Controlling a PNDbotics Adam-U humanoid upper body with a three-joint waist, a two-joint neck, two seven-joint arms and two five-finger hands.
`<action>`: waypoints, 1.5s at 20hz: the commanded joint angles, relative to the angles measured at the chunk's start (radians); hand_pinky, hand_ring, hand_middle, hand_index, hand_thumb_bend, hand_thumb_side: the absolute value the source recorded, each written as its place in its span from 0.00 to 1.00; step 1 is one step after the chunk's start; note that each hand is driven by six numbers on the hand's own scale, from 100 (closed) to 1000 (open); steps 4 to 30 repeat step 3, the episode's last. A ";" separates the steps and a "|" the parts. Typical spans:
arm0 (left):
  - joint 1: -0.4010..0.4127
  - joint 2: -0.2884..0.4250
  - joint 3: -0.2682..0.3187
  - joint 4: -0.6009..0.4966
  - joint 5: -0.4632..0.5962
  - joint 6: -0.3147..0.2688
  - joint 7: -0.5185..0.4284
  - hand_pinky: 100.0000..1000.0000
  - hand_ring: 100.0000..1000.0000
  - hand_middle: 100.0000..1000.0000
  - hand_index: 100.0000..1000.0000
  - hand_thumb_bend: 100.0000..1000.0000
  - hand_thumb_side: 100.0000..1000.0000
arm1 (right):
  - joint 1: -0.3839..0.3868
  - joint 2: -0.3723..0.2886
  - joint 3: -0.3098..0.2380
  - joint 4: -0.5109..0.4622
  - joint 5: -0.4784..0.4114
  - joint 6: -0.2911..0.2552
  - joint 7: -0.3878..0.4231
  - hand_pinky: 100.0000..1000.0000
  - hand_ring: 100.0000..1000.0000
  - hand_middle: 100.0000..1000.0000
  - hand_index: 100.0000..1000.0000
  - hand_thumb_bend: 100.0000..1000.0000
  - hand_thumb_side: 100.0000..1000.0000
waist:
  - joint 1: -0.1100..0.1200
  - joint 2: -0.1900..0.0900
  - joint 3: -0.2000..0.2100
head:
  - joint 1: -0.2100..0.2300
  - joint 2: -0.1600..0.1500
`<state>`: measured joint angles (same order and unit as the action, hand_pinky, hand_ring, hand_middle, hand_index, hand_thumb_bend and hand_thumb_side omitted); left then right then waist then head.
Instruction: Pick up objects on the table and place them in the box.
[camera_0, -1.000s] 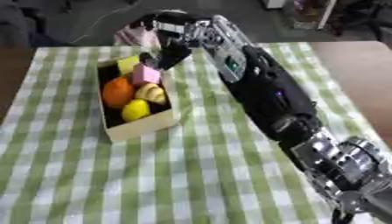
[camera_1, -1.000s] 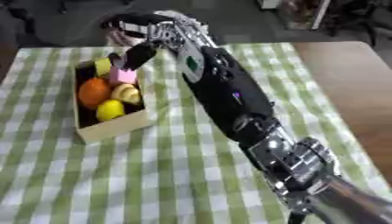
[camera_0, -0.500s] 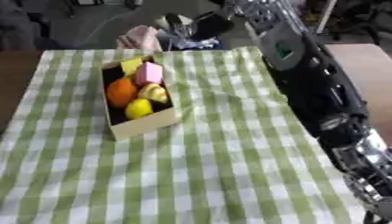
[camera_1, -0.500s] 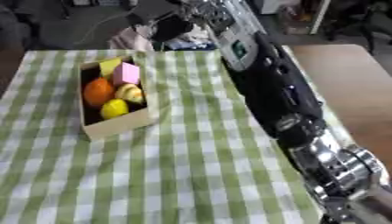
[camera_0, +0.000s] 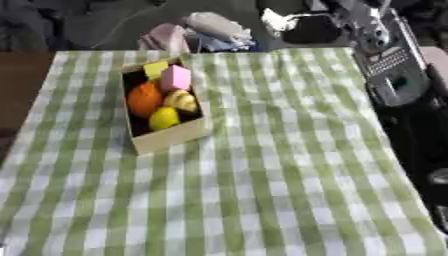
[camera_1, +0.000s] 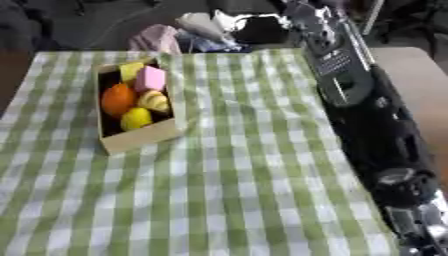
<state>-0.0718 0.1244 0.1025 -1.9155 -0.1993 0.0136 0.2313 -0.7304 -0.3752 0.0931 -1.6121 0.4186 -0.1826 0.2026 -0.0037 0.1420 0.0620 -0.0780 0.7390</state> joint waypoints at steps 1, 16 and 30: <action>0.000 0.022 0.009 -0.006 -0.008 0.002 0.009 0.70 0.52 0.72 0.82 0.32 0.75 | 0.044 -0.019 -0.052 -0.085 -0.060 0.051 -0.056 0.76 0.75 0.78 0.96 0.00 0.41 | 0.003 -0.024 -0.011 | 0.031 0.009; 0.004 0.022 0.009 -0.003 -0.009 0.005 0.011 0.70 0.52 0.72 0.82 0.32 0.75 | 0.095 -0.005 -0.080 -0.111 -0.091 0.082 -0.088 0.74 0.73 0.76 0.95 0.00 0.41 | 0.005 -0.025 -0.026 | 0.053 0.019; 0.004 0.022 0.009 -0.003 -0.009 0.005 0.011 0.70 0.52 0.72 0.82 0.32 0.75 | 0.095 -0.005 -0.080 -0.111 -0.091 0.082 -0.088 0.74 0.73 0.76 0.95 0.00 0.41 | 0.005 -0.025 -0.026 | 0.053 0.019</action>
